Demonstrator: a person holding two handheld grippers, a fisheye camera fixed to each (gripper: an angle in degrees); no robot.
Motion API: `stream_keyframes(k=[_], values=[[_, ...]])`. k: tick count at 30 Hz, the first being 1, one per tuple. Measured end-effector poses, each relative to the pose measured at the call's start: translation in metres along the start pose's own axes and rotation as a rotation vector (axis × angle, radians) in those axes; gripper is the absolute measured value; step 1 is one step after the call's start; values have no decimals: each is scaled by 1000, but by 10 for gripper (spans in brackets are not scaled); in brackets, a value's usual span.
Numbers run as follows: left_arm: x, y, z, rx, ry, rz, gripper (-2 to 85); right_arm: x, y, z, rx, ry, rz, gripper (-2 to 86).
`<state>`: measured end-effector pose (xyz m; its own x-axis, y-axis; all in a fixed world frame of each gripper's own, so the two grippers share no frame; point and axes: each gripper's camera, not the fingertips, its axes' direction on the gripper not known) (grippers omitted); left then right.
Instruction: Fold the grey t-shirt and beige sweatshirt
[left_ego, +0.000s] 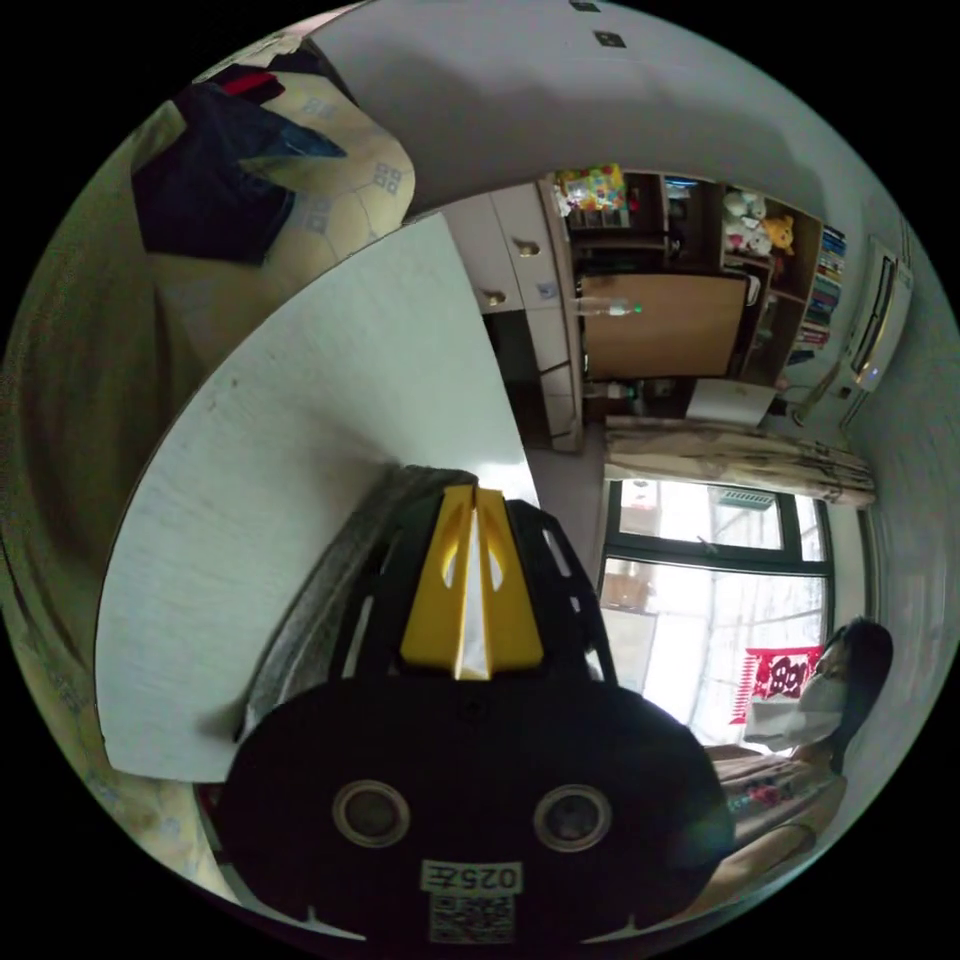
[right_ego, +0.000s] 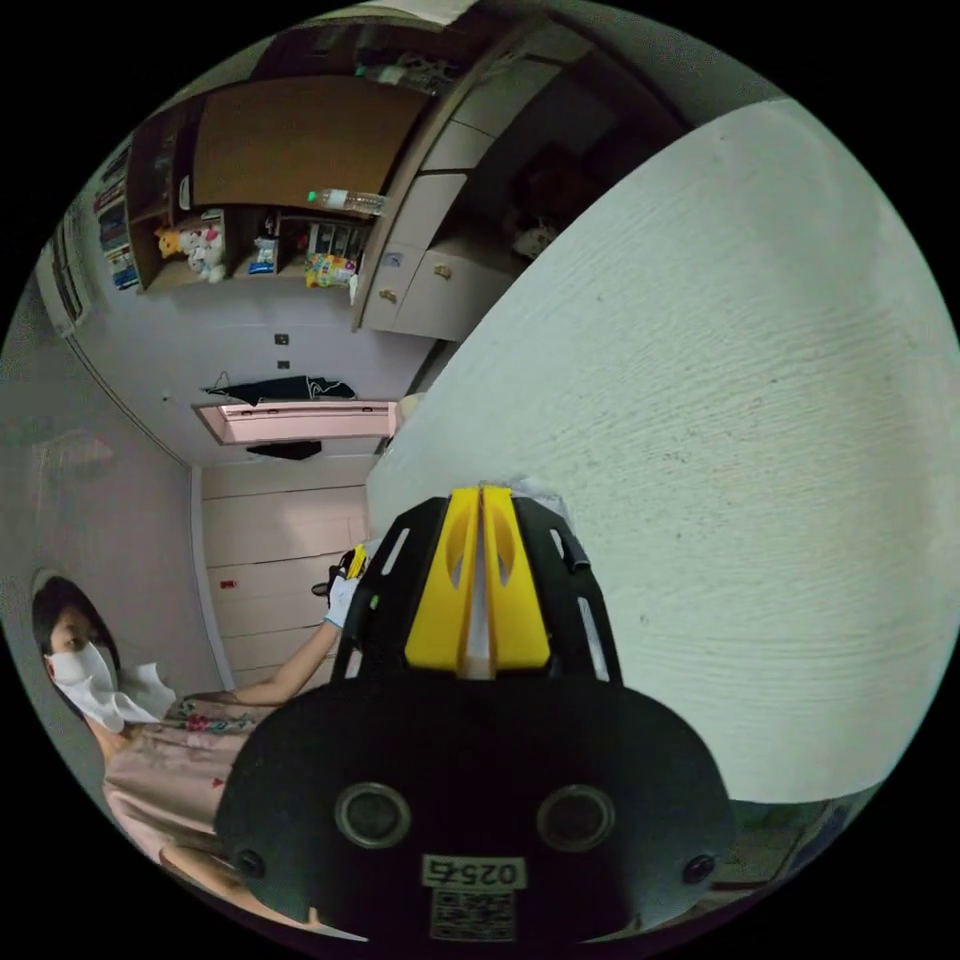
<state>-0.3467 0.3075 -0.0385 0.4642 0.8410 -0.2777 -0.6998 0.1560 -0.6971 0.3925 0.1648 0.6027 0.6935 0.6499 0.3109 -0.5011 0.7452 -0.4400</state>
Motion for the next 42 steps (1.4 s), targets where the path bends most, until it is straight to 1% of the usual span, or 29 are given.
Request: stream_keyframes(k=[2, 9, 13, 16, 19, 24, 27, 30, 31, 33, 34, 35, 37, 38, 39, 40, 41, 42], values=[[-8, -4, -10, 10, -12, -14, -9, 5, -5, -1, -2, -18, 18, -9], [-28, -6, -32, 52, 56, -4, -9, 2, -17, -4, 7, -43, -4, -9], [-48, -6, -45, 49, 152, 1, -10, -5, -27, 1, -21, -36, -35, -9], [-53, -2, -59, 54, 206, 25, -9, -18, -26, 0, -20, -85, -49, -9], [-50, 7, -74, 59, 260, 84, -9, -42, -14, -6, -11, -96, -138, -9], [-58, -4, -81, 77, 254, 90, -9, -42, -23, -1, -2, -121, -159, -9], [-69, -26, -70, 94, 244, 63, -9, -31, -48, 24, -25, -94, -144, -8], [-92, -43, -55, 108, 160, -13, -5, -23, -69, 61, -69, -13, -152, -6], [-101, -46, -52, 105, 99, -44, 1, -18, -73, 75, -87, 40, -140, -5], [-113, -39, -61, 176, 48, -86, 23, -15, -73, 88, -116, 130, -132, 3], [-117, -29, -76, 262, 34, -96, 46, -15, -70, 89, -113, 193, -134, 24], [-121, -14, -93, 339, 45, -104, 57, -22, -64, 85, -96, 250, -172, 49], [-121, 14, -114, 417, 29, -105, 66, -44, -53, 79, -65, 361, -262, 95], [-116, 36, -121, 441, 1, -89, 68, -65, -48, 84, -70, 396, -350, 126], [-113, 48, -121, 447, -21, -90, 68, -76, -46, 90, -88, 399, -397, 129], [-106, 72, -114, 443, -54, -87, 68, -100, -42, 112, -149, 396, -509, 134], [-101, 93, -95, 402, -61, -93, 68, -125, -40, 144, -243, 395, -628, 141], [-99, 103, -82, 373, -62, -98, 68, -136, -40, 163, -295, 403, -678, 145]])
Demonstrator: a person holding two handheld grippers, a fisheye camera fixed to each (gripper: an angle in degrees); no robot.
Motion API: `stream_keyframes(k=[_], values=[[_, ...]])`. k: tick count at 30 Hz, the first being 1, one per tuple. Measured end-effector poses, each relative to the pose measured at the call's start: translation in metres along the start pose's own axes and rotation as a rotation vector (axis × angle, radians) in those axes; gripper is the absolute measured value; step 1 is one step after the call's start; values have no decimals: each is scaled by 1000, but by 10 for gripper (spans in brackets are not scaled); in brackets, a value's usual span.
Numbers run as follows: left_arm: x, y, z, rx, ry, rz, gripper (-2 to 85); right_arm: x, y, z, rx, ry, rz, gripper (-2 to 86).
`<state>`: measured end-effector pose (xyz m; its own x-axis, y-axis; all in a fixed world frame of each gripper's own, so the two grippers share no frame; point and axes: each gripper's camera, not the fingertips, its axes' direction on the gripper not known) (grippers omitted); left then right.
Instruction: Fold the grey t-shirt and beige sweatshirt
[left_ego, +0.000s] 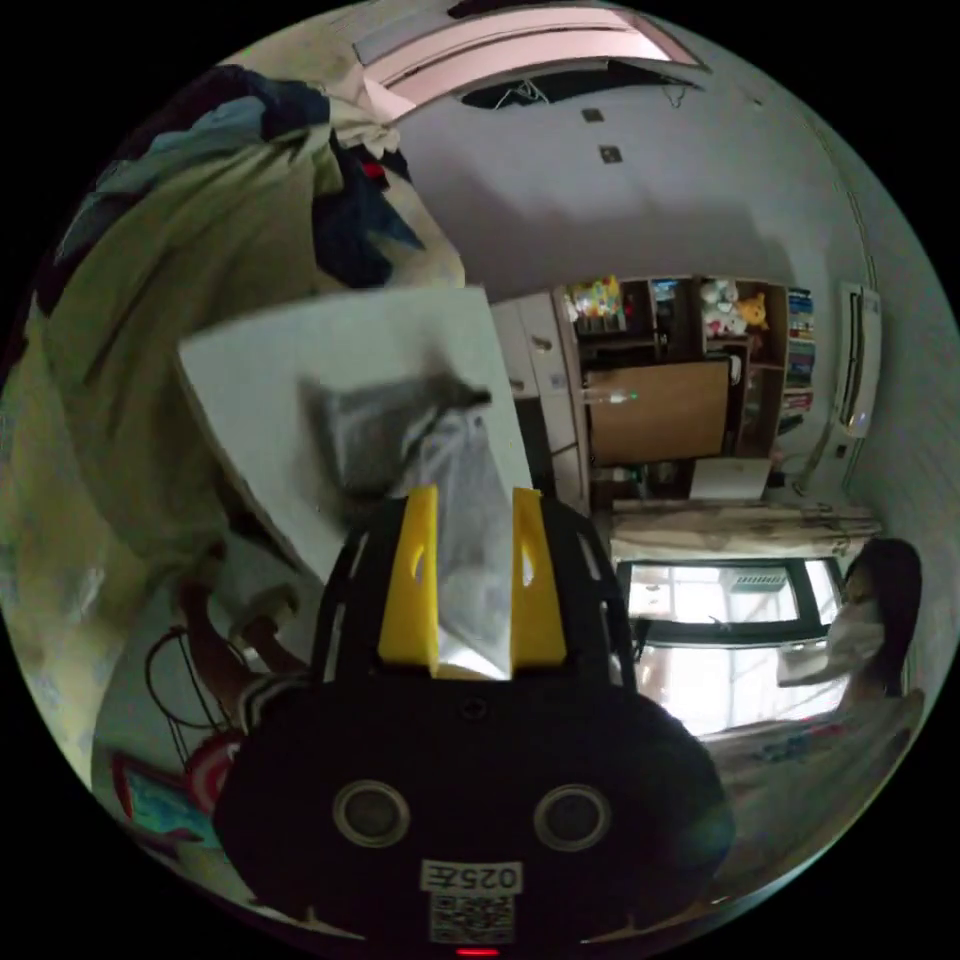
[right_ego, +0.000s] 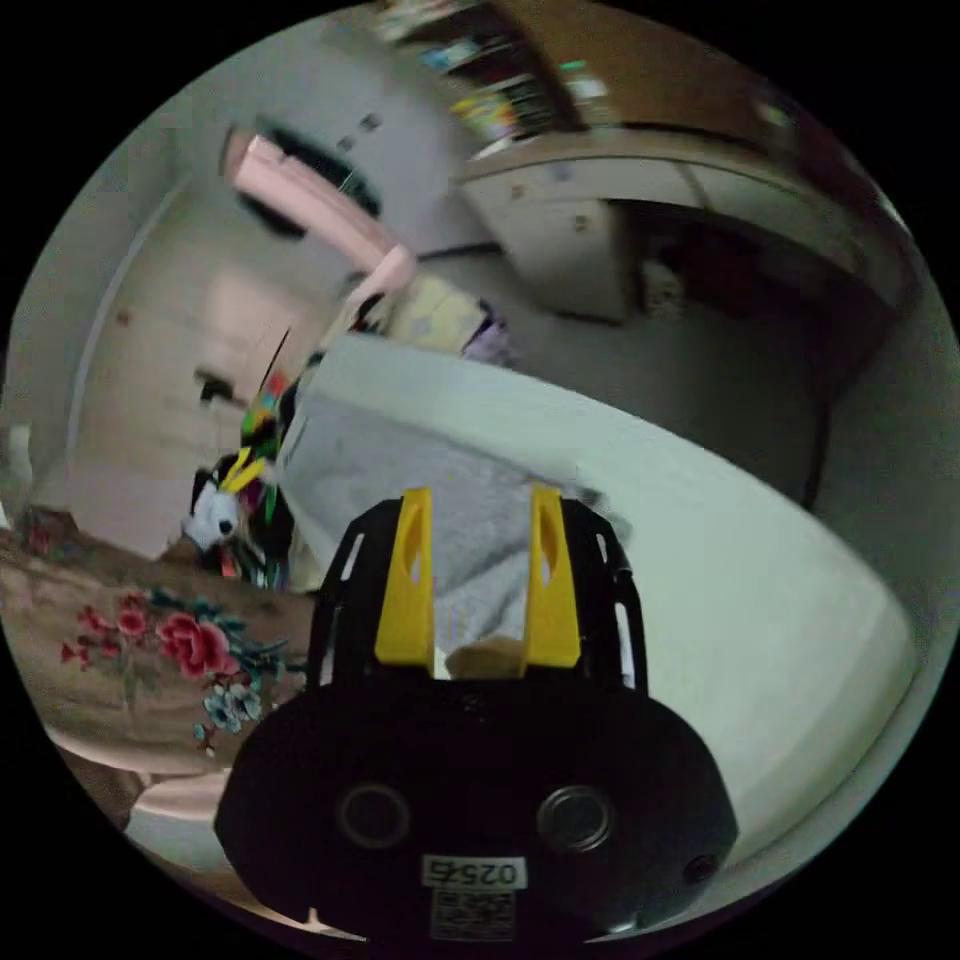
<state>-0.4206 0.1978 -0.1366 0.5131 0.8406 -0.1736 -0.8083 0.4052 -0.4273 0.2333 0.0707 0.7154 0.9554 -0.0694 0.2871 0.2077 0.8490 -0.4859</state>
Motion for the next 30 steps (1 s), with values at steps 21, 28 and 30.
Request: stream_keyframes(k=[21, 28, 30], values=[[-2, 124, 268, -228, -240, -170, 77, -233, -96, 303, -584, 289, -965, 143], [-18, 118, 288, -207, -306, -192, 50, -267, -83, 337, -607, 418, -979, 110], [-21, 117, 292, -194, -312, -209, 59, -272, -87, 343, -633, 423, -968, 103]])
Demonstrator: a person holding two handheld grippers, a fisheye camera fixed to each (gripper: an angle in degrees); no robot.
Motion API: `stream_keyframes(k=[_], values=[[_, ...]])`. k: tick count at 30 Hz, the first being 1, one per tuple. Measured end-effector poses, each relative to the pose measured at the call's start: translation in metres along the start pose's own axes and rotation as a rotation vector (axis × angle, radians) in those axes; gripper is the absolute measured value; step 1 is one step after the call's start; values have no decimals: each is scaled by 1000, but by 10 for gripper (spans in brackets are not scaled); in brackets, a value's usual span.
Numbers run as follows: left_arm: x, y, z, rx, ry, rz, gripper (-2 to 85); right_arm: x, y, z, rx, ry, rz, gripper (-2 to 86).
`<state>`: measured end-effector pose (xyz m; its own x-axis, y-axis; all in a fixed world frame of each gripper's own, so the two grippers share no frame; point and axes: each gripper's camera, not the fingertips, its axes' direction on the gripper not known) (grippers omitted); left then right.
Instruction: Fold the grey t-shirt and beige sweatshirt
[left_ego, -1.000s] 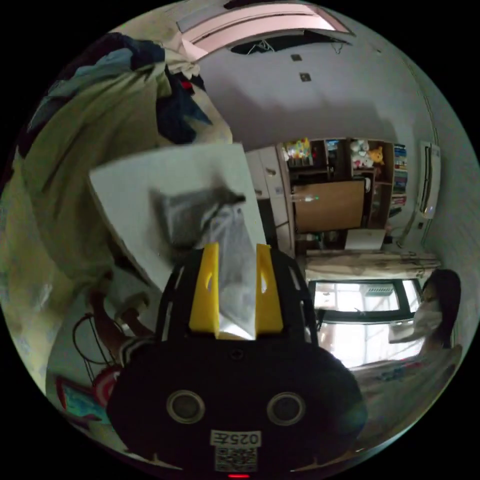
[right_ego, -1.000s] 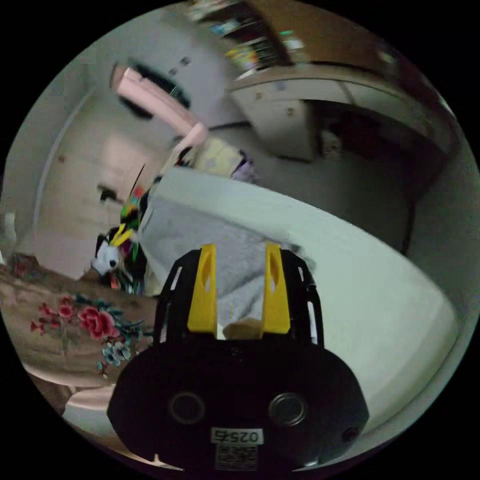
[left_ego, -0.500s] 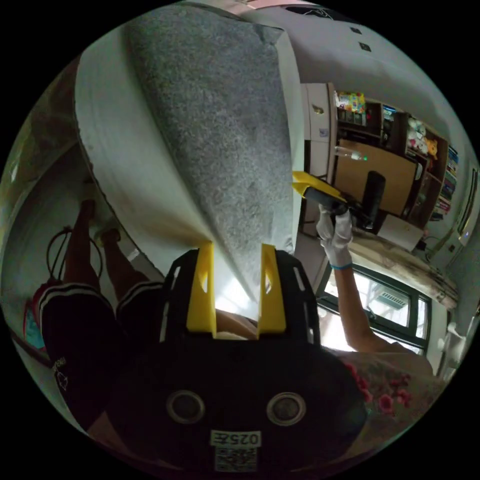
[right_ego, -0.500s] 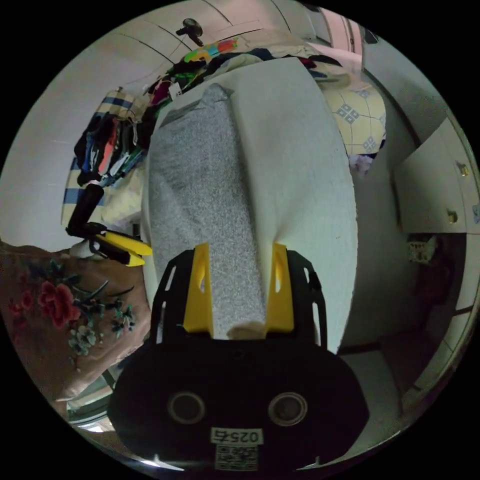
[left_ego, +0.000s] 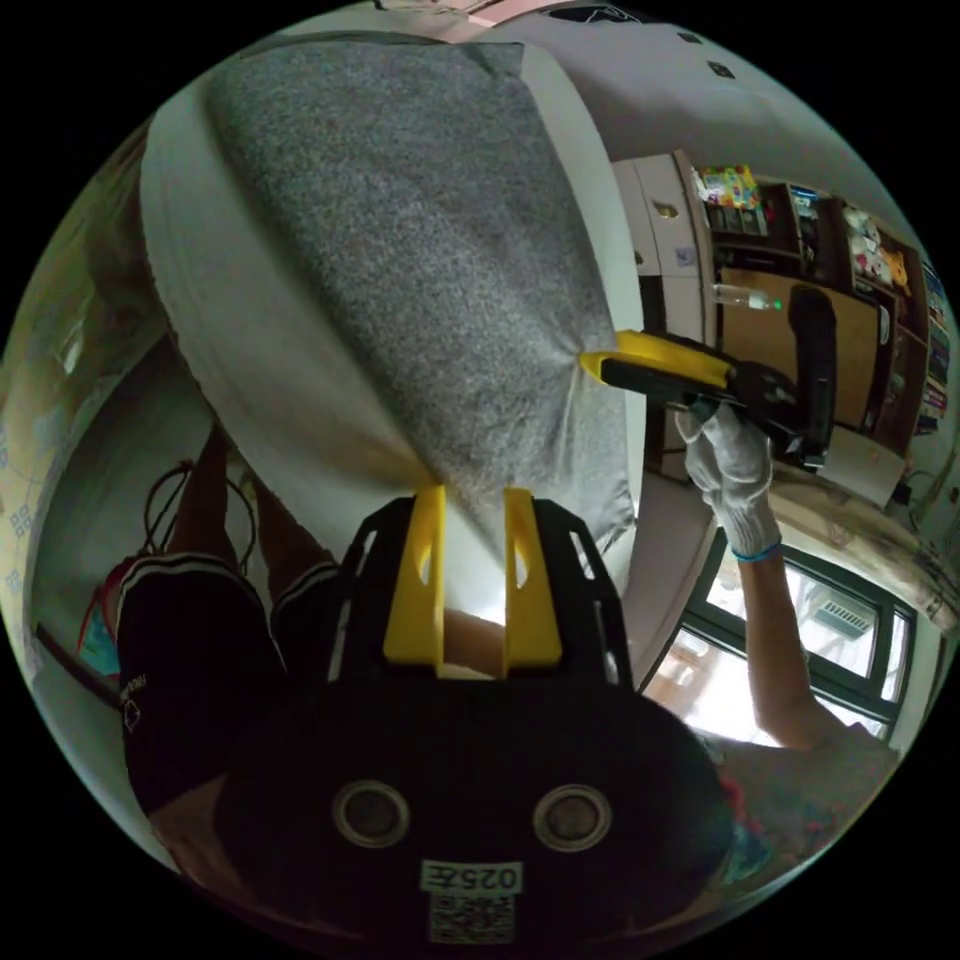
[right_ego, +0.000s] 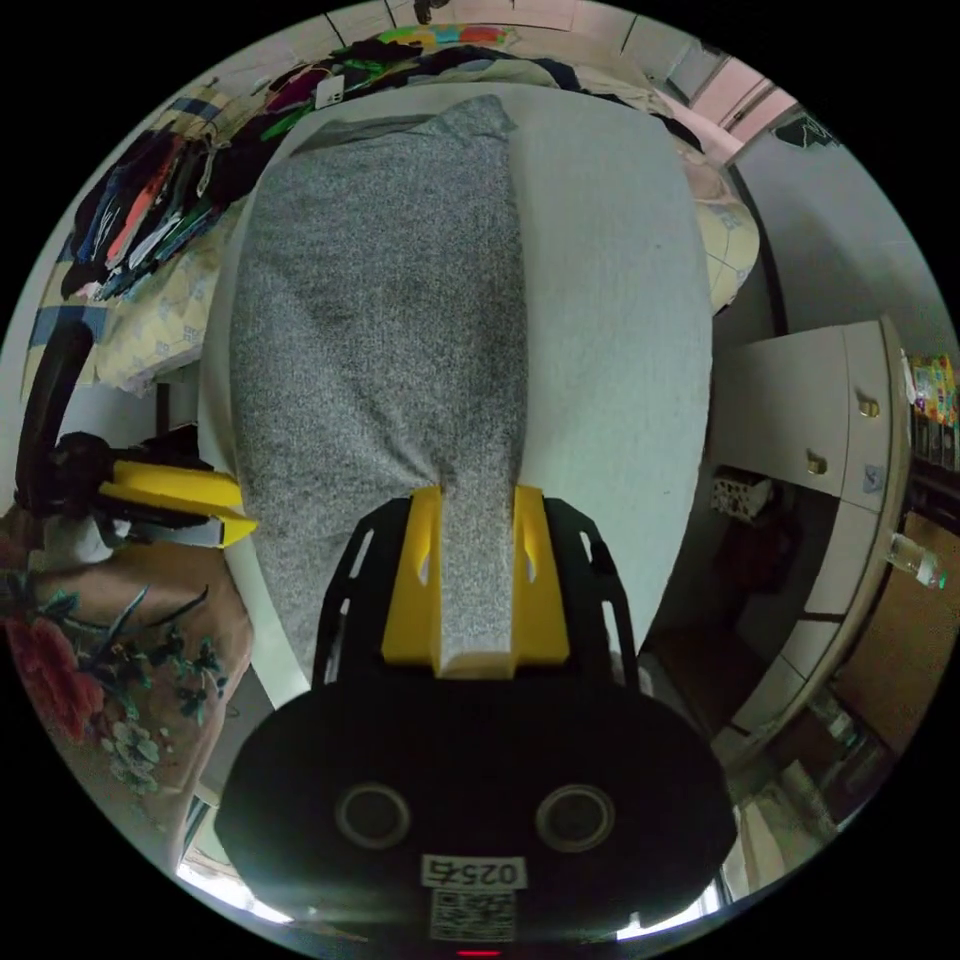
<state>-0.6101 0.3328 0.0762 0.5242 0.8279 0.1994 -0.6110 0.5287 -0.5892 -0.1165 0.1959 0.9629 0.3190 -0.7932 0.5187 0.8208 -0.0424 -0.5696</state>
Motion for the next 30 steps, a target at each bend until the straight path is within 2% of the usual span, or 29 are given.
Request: stream_keyframes(k=[7, 17, 24, 27, 30], values=[[-9, -5, 25, -18, 66, -90, 78, -1, -25, 4, -97, -37, -75, 93], [-46, -5, 38, 41, 95, -160, 49, 29, -25, 7, -98, -184, -70, 53], [-65, -1, 53, 13, 19, -132, -10, 22, -5, 5, -63, -113, -15, 10], [-83, 4, 53, -9, 49, -111, -15, 38, 9, 8, -45, -237, 69, -5], [-102, 11, 41, -42, 170, -16, -15, 57, 46, 11, 53, -373, 105, -9]])
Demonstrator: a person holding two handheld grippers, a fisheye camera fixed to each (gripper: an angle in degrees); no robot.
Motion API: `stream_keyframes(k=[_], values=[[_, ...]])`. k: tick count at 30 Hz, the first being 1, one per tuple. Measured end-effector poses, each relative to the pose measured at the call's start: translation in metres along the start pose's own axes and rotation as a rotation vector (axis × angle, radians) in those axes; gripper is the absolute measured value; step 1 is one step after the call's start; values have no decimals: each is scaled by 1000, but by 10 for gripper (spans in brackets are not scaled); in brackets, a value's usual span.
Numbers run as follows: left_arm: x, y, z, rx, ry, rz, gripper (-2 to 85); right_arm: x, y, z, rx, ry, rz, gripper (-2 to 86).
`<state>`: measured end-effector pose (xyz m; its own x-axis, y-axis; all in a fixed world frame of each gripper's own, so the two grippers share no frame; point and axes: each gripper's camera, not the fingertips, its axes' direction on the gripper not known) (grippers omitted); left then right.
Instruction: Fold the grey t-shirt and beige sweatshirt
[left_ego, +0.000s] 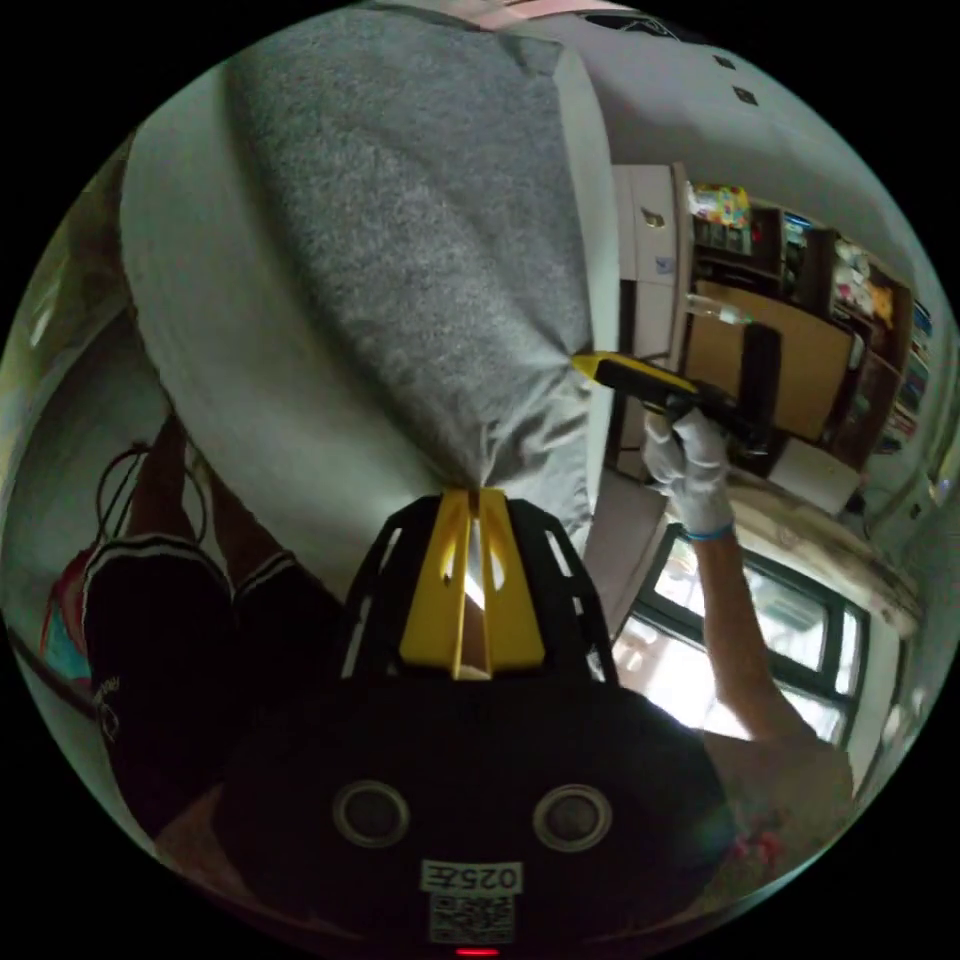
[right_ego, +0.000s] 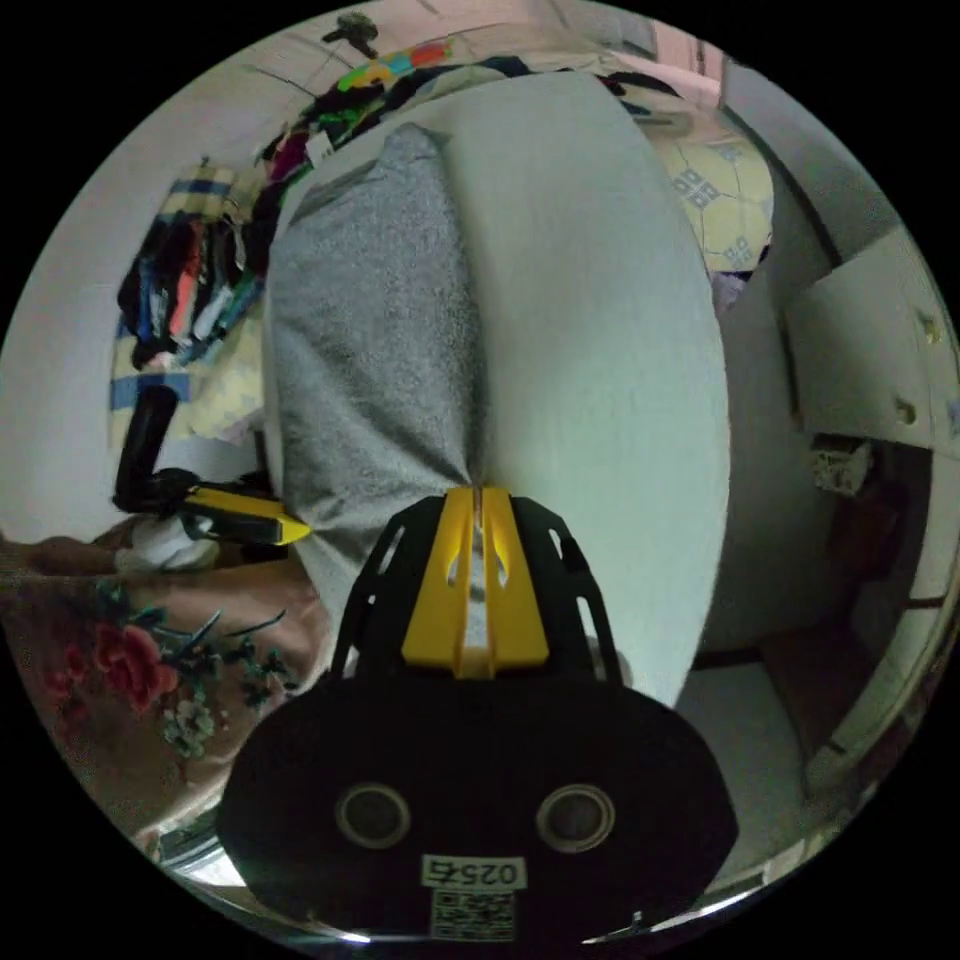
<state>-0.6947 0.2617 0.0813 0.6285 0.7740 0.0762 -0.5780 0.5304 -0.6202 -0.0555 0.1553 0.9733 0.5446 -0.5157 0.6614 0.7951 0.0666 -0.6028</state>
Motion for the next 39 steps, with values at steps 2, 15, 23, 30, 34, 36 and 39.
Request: stream_keyframes(k=[2, 15, 23, 30, 34, 36, 39], values=[[-3, 6, -22, -67, 135, 196, -16, 21, 43, -9, 95, -265, 68, -9], [85, 92, -228, -181, 329, 1082, -16, -87, 322, -114, 1025, -737, 15, -10], [145, 117, -252, -241, 280, 1455, -16, -169, 400, -148, 1248, -557, 92, -9], [134, 27, -164, -347, 369, 1354, -17, -105, 396, -130, 1269, -466, 300, -7], [165, 13, -165, -262, 479, 1416, -17, -81, 403, -171, 1389, -456, 237, -6], [178, 25, -174, -250, 442, 1524, -17, -90, 405, -195, 1393, -380, 185, -6], [174, 36, -167, -293, 313, 1601, -17, -98, 400, -208, 1292, -305, 201, -6]])
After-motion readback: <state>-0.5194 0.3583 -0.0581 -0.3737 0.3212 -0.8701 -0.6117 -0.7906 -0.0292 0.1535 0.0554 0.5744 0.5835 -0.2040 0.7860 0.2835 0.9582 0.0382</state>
